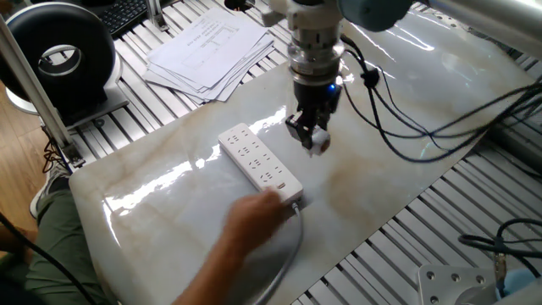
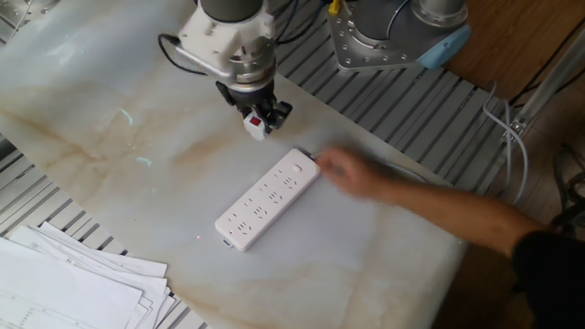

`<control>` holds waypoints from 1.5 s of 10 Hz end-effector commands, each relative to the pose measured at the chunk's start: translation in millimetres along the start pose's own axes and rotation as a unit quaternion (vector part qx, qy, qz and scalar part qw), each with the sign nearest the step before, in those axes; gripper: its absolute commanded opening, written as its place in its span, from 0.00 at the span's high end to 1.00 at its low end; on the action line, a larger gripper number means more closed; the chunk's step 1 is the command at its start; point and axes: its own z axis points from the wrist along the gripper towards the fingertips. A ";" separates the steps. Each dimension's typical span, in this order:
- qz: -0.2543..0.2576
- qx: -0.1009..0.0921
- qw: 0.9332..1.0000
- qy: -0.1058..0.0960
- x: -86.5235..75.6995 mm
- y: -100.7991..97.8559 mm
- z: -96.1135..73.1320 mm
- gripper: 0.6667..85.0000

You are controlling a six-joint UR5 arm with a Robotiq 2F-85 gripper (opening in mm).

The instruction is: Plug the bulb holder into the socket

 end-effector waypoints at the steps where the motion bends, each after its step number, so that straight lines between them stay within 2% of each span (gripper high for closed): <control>1: -0.208 0.027 0.978 -0.026 -26.2 15.9 -17.2 0.99; 2: -0.275 0.043 0.960 -0.038 -36.0 15.4 -16.0 0.99; 3: -0.326 0.049 0.943 -0.051 -44.6 20.9 -15.4 0.99; 4: -0.382 0.053 0.921 -0.057 -50.2 25.4 -13.4 0.99; 5: -0.440 0.060 0.894 -0.057 -55.2 28.3 -10.0 0.99; 6: -0.476 0.046 0.876 -0.066 -57.8 42.2 -6.5 0.99; 7: -0.518 0.045 0.851 -0.072 -61.8 46.0 -5.3 0.99; 9: -0.570 0.045 0.816 -0.083 -67.3 48.3 -5.4 0.99; 10: -0.585 0.046 0.806 -0.078 -65.3 43.9 -6.7 0.99; 12: -0.601 0.048 0.794 -0.078 -67.8 29.2 -9.2 0.99; 14: -0.615 0.050 0.782 -0.088 -79.4 17.3 -4.7 0.99; 15: -0.613 0.053 0.784 -0.085 -80.1 14.9 -3.2 0.99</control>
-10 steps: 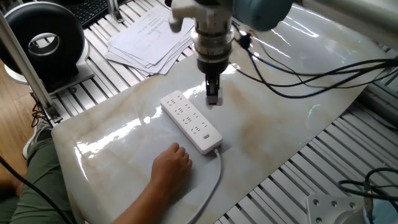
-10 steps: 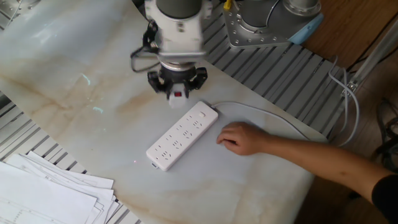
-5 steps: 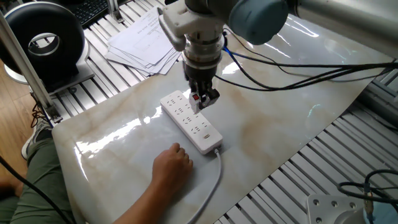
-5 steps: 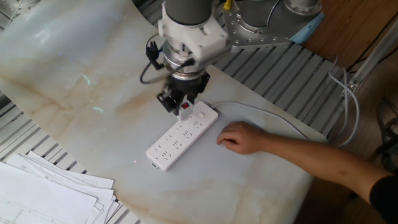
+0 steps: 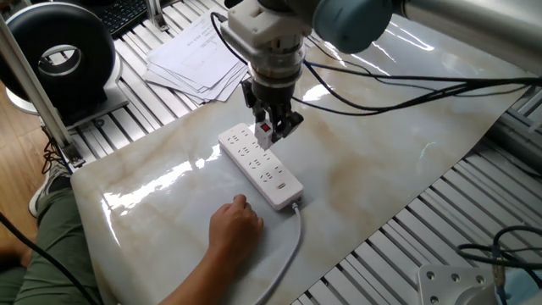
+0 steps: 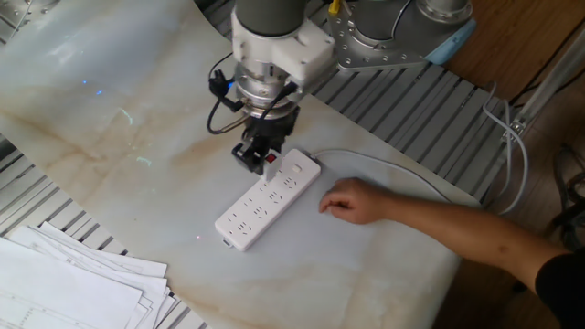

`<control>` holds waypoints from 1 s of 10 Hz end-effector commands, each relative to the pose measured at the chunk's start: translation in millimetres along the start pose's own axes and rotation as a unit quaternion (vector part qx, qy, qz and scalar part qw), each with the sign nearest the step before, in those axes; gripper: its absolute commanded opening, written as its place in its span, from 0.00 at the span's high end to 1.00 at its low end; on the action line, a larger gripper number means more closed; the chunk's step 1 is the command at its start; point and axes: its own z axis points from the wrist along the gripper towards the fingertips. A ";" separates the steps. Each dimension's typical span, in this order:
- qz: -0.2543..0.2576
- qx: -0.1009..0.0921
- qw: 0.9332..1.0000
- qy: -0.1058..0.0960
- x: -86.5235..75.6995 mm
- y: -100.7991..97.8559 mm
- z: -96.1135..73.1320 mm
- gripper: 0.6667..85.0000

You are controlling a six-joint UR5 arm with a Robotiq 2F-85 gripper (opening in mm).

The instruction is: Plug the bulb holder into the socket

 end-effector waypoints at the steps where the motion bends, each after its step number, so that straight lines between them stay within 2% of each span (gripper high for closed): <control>1: -0.020 0.000 1.000 -0.005 5.6 -4.8 0.5 0.99; 2: -0.013 -0.016 1.000 0.006 10.4 4.5 -0.7 0.99; 3: -0.002 -0.025 0.999 0.027 21.6 9.3 -1.2 0.99; 5: 0.026 -0.032 0.998 0.038 26.8 13.6 -1.8 0.99; 6: 0.038 -0.036 0.998 0.031 23.0 15.3 -1.7 0.99; 7: 0.025 -0.039 0.999 0.019 17.0 16.9 -1.5 0.99; 8: 0.005 -0.046 0.999 0.002 13.8 8.5 -0.6 0.99; 10: -0.014 -0.042 0.999 -0.004 19.4 -19.0 2.9 0.99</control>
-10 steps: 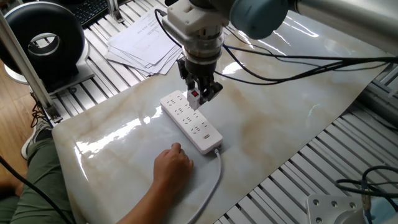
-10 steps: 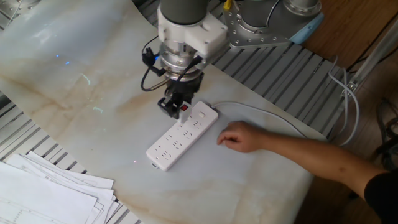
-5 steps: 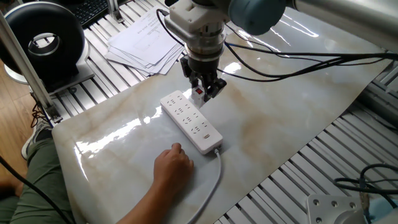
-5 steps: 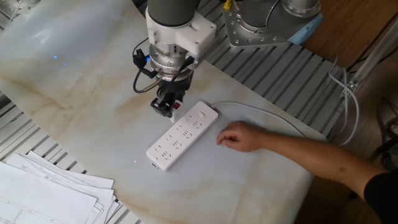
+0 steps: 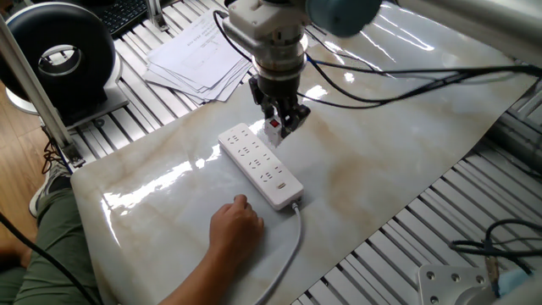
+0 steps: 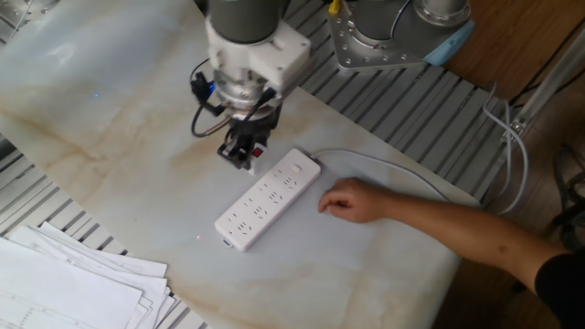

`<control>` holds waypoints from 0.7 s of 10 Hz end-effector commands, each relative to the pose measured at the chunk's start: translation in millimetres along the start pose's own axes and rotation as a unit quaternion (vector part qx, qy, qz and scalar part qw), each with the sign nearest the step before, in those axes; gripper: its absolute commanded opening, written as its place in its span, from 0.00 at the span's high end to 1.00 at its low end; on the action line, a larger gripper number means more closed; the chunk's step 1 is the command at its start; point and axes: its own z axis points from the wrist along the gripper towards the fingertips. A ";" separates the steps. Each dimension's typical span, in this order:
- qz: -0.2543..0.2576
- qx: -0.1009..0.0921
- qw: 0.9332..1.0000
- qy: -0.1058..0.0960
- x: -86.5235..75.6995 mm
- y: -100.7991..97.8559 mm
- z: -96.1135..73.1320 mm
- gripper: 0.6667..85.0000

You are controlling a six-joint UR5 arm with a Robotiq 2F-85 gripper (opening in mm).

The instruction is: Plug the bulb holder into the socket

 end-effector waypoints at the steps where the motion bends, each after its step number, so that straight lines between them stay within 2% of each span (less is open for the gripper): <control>1: -0.020 0.002 1.000 -0.015 0.5 -28.0 2.1 0.99; 7: -0.008 0.006 1.000 -0.018 -10.9 -38.8 4.7 0.99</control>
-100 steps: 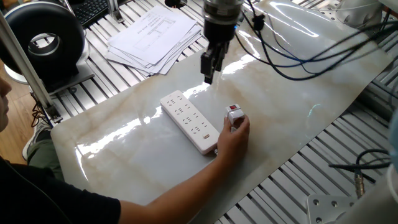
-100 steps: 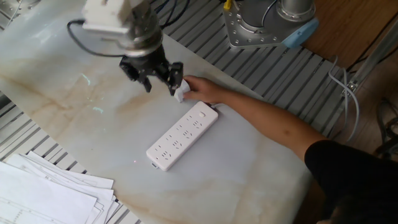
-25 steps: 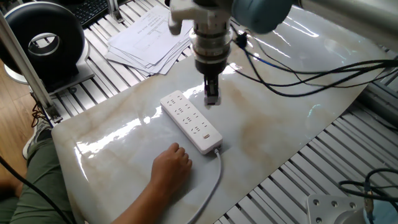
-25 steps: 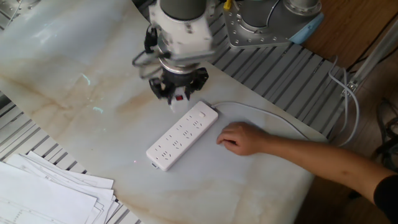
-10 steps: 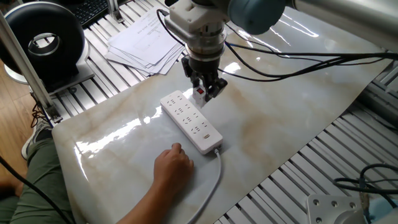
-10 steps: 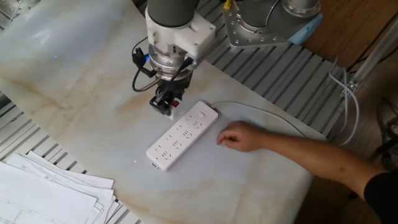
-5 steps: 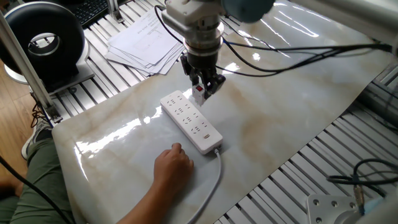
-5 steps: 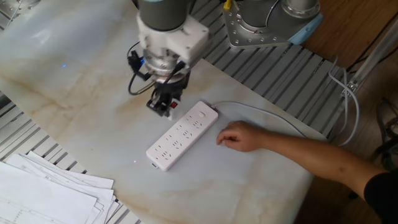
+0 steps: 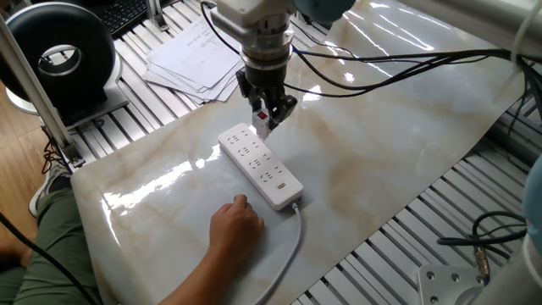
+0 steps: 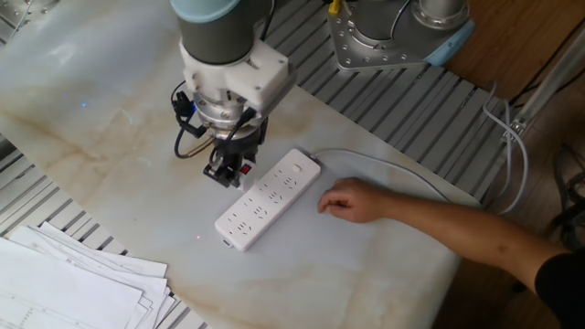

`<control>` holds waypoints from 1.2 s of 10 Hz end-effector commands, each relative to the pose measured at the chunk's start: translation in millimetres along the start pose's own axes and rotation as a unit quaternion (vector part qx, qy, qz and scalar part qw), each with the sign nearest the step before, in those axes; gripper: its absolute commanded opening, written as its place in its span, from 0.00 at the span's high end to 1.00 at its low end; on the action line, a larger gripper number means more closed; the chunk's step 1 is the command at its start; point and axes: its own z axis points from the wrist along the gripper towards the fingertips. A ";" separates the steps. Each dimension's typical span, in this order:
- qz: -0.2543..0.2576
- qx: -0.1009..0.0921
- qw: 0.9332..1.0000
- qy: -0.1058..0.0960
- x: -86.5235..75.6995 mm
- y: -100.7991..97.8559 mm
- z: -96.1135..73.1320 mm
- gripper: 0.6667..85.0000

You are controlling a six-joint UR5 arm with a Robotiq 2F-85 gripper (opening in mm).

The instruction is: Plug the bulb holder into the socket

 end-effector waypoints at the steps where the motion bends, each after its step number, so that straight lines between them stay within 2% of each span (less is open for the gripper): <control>1: 0.010 0.004 1.000 -0.010 -6.2 -7.9 1.5 0.99; 3: 0.020 0.004 1.000 -0.009 -7.6 -8.2 3.3 0.99; 6: 0.059 -0.002 0.998 -0.021 -8.5 -5.0 5.8 0.99; 12: 0.090 -0.002 0.996 -0.018 -7.3 -7.3 12.6 0.99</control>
